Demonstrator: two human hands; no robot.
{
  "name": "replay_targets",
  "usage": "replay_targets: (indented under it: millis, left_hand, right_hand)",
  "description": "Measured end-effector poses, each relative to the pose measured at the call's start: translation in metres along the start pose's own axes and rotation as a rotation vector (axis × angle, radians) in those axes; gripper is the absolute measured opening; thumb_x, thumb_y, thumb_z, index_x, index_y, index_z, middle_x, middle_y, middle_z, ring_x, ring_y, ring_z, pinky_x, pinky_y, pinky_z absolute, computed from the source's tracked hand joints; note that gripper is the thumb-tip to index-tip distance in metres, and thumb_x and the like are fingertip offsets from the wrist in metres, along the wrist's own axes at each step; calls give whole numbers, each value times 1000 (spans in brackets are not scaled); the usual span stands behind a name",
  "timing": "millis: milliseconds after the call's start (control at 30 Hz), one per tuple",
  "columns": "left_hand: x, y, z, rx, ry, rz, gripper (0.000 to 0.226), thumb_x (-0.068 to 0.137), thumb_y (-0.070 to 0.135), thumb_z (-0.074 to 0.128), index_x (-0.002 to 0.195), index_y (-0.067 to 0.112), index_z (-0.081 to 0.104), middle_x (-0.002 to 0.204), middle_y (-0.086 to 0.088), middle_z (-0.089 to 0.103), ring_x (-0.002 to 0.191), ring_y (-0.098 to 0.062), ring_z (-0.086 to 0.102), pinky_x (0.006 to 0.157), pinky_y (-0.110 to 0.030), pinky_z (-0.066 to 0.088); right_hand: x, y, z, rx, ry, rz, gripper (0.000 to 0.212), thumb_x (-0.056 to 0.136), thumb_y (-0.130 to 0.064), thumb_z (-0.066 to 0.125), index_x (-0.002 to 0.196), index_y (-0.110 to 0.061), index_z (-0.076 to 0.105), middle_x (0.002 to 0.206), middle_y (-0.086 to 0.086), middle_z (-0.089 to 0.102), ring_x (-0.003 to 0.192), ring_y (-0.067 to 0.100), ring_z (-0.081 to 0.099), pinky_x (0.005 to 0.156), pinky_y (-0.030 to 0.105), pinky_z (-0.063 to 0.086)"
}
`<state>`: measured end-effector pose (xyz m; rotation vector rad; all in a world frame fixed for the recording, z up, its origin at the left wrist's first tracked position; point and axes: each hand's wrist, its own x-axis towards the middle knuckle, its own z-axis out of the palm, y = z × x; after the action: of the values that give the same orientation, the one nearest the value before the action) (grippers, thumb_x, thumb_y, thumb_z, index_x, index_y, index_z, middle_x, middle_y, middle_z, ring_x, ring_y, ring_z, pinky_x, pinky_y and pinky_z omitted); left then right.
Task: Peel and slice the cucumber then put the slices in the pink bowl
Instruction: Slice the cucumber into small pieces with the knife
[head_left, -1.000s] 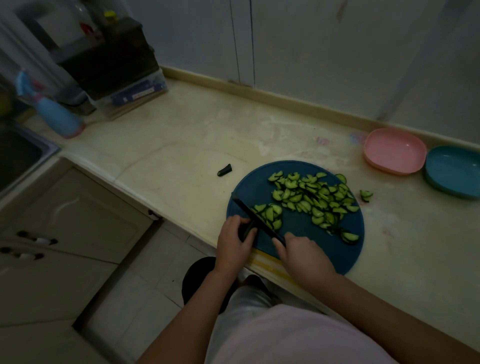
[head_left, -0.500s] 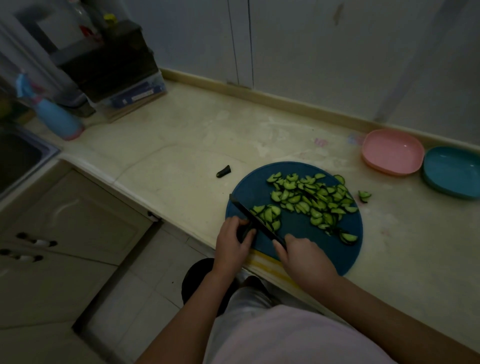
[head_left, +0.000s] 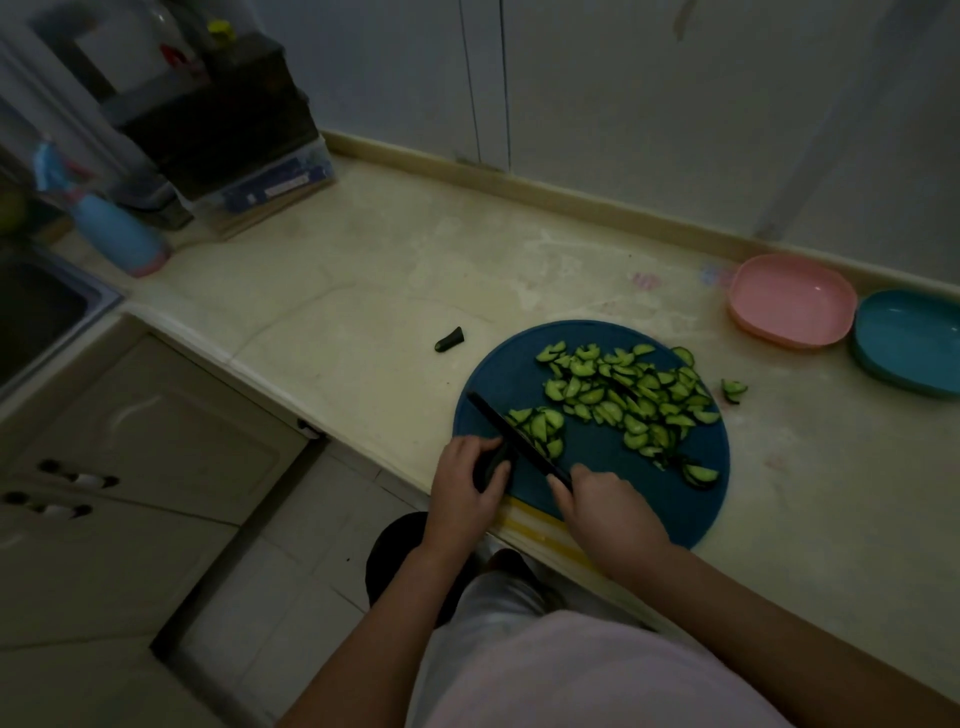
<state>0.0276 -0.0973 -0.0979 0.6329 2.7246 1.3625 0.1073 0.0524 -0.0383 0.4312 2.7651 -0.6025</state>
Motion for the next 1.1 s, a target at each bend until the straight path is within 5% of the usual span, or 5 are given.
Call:
replay_targets:
  millis: [67, 300, 600, 1100]
  left_hand:
    - [1, 1, -1, -2, 6, -16, 23, 83, 27, 60, 102, 14, 61, 92, 2, 55, 88, -4, 49, 75, -12, 39]
    - [1, 2, -1, -2, 20, -32, 18, 82, 26, 62, 93, 12, 59, 86, 2, 52, 81, -4, 48, 69, -7, 35]
    - [2, 2, -1, -10, 11, -30, 16, 82, 26, 62, 90, 14, 57, 83, 3, 50, 79, -5, 47, 68, -6, 34]
    - [2, 3, -1, -17, 15, -55, 14, 84, 19, 67, 91, 12, 57, 86, 1, 52, 81, -4, 47, 69, -8, 36]
  right_hand:
    - [-2, 1, 1, 16, -3, 0, 36, 99, -45, 28, 83, -16, 41, 61, -6, 35, 65, 19, 48, 47, 29, 28]
    - [-7, -1, -5, 55, 36, -34, 35, 99, -45, 29, 80, -16, 39, 60, -7, 34, 57, 14, 39, 42, 20, 19]
    - [-11, -6, -8, 47, 23, -28, 35, 99, -45, 28, 82, -17, 39, 76, 4, 54, 80, 26, 61, 58, 29, 32]
    - [4, -9, 6, -41, 51, -14, 41, 100, -44, 28, 98, -10, 52, 97, 11, 65, 88, 27, 63, 60, 29, 32]
